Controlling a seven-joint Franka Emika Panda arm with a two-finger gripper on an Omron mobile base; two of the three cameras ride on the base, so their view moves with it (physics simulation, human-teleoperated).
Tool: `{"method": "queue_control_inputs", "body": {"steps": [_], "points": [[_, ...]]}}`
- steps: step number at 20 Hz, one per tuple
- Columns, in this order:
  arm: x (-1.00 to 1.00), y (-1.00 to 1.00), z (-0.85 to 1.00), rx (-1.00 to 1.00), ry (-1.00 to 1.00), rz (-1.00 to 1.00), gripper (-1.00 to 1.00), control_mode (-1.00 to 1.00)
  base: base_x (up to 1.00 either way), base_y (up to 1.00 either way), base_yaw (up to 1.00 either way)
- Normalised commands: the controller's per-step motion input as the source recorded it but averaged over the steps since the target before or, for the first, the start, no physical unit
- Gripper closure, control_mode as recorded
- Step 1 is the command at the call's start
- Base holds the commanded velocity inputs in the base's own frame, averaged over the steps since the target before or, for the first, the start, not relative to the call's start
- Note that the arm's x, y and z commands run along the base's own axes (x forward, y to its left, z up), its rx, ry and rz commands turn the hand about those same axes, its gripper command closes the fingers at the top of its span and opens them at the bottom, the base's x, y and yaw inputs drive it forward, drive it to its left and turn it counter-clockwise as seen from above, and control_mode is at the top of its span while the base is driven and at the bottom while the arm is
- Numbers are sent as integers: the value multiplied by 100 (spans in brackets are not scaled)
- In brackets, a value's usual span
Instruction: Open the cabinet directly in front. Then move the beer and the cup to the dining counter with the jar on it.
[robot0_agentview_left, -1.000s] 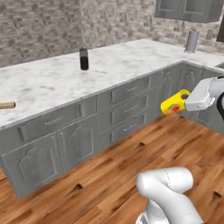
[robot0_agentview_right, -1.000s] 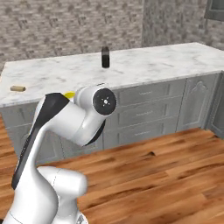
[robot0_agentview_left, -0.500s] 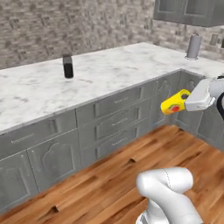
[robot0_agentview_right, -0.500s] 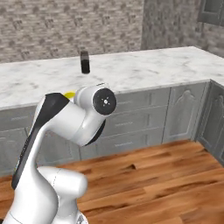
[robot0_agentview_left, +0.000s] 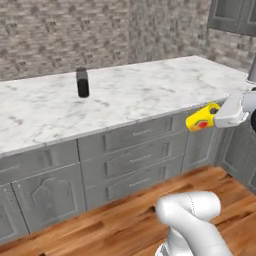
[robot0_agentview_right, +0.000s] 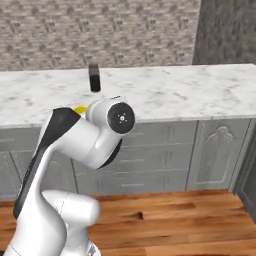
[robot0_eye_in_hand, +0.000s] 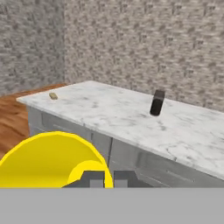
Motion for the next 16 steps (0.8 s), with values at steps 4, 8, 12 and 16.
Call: {"method": "queue_control_inputs", "body": {"steps": [4, 8, 12, 16], "points": [[0, 0, 0, 0, 0, 0, 100, 100, 92, -81, 27], [0, 0, 0, 0, 0, 0, 100, 100, 89, -79, 24], [0, 0, 0, 0, 0, 0, 100, 100, 66, 8, 1], [0, 0, 0, 0, 0, 0, 100, 100, 34, 71, 0]]}}
